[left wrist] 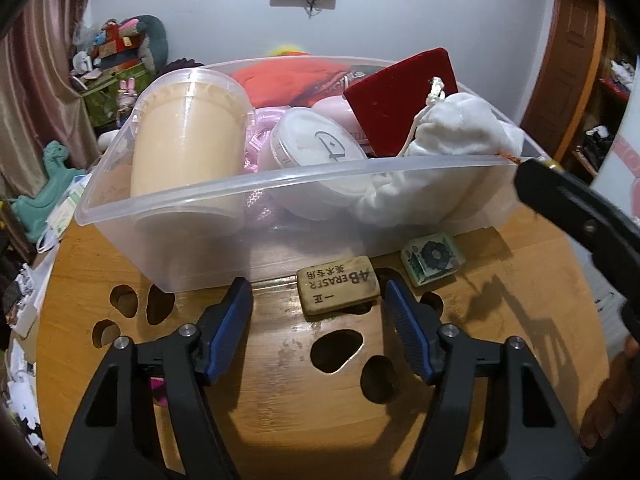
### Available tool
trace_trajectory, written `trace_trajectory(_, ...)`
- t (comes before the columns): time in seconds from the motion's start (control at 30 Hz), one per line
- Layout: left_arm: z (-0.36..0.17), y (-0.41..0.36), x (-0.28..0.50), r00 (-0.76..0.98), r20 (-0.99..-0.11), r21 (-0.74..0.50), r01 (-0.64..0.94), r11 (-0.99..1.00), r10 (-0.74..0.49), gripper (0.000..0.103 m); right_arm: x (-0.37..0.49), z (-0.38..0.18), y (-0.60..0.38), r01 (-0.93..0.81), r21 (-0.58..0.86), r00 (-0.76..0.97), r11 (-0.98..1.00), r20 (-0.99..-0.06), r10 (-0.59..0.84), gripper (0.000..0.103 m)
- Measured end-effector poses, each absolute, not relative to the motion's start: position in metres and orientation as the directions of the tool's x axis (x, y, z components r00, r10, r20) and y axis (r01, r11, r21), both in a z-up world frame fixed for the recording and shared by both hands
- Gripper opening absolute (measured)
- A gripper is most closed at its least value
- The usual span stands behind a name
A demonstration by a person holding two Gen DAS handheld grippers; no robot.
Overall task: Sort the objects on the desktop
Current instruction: 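Grasp the small wooden eraser with the left tool while the right grasps the yellow gourd, then lift the eraser and gourd into the clear box and release them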
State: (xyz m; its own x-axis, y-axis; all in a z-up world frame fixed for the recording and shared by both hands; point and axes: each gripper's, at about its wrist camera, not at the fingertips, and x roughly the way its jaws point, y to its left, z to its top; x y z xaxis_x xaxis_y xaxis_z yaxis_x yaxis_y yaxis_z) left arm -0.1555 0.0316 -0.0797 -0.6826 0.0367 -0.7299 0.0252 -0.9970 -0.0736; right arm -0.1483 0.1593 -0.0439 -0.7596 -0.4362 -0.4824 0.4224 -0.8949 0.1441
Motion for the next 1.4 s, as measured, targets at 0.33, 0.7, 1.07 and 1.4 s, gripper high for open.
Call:
trace_trajectory(0.33,-0.08,0.049,-0.158,-0.682,-0.731,-0.019,0.02,-1.0,0.0,0.041,-0.143,-0.038,0.168,0.44,0.162,-0.763,-0.884,-0.452,-0.462,0.039)
trace_trajectory(0.7,-0.065,0.036,-0.138,-0.698,-0.71,-0.098,-0.03,-0.995,0.091,0.041,-0.145,-0.034,0.173,0.448,0.203,-0.751,-0.871,-0.443,-0.489,0.039)
trace_trajectory(1.07,-0.017,0.029,-0.116,-0.768,-0.624,-0.144,-0.067,-0.987,0.143,0.041,-0.152,-0.022,0.158,0.446,0.096,-0.784,-0.89,-0.437,-0.44,0.039)
trace_trajectory(1.4,0.013,0.018,-0.128,-0.814,-0.566,-0.103,-0.088,-0.991,0.131,0.041,-0.17,-0.026,0.152,0.446,0.084,-0.777,-0.891,-0.459,-0.431,0.039)
